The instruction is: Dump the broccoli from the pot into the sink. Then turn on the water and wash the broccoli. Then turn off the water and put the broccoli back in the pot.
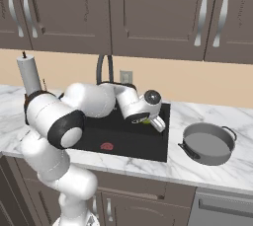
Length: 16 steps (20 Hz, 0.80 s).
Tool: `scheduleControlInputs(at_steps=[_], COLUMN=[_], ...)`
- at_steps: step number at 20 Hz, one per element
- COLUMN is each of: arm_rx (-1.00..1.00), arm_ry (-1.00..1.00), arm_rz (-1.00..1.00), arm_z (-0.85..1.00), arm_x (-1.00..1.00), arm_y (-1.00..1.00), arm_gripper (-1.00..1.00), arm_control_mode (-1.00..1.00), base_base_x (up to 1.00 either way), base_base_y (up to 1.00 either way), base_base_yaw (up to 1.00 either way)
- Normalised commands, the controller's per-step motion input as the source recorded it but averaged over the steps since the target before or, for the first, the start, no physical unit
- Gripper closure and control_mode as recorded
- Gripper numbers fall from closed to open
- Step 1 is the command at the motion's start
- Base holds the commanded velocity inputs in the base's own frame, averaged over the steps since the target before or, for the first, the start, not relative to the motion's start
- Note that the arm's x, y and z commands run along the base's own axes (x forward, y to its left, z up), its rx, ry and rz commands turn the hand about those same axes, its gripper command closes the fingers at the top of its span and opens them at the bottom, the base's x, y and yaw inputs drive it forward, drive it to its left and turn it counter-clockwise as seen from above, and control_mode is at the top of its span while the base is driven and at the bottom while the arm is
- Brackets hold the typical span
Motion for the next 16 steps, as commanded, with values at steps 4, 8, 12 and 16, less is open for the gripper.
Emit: scheduleControlInputs(at_steps=[4,8,12,16], arm_rx=[-0.07,-0.14,-0.14,-0.14], arm_ry=[-0.06,-0.01,0.00,0.00], arm_rz=[-0.13,-0.15,-0.15,-0.15], arm_z=[0.74,0.55,0.55,0.26], arm_x=[-0.45,-0.36,-0.34,-0.26], arm_y=[-0.44,-0.55,-0.58,-0.60], arm_gripper=[1.00,1.00,1.00,1.00], arm_control_mode=[-1.00,-1.00,-1.00,-1.00], base_base_x=[0.00,0.00,0.00,0.00], base_base_y=[0.00,0.00,0.00,0.00], base_base_yaw=[0.00,0.00,0.00,0.00])
